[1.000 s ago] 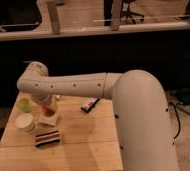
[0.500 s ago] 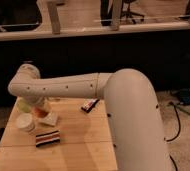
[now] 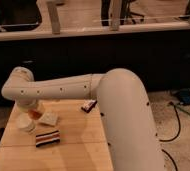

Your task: Place apple in paper cup

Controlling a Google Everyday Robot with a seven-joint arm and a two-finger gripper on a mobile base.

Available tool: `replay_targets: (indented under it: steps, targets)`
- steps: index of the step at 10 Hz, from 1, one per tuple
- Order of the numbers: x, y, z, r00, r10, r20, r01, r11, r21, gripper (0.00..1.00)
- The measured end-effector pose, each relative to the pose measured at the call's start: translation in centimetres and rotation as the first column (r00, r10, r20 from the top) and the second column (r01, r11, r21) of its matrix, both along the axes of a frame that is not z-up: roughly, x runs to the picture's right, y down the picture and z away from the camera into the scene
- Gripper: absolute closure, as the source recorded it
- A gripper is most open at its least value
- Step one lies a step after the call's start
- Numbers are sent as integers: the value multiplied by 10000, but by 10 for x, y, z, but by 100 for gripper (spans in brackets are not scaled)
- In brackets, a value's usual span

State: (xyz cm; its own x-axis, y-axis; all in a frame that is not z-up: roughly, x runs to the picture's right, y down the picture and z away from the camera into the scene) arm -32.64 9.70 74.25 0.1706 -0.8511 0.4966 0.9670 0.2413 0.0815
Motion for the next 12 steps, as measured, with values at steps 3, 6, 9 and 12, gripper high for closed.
replay_targets:
  steps: [3,6,9,12]
  targets:
    - [-9,5,-2,9995,-137,267,134,9999,86,77]
    - [-29,8,-5,9973,-356,641,345,9992,189,68]
    - [-43,10,-6,9937,-545,976,519,9982,295,64]
    - [-52,12,-7,9894,-695,1277,651,9971,383,64]
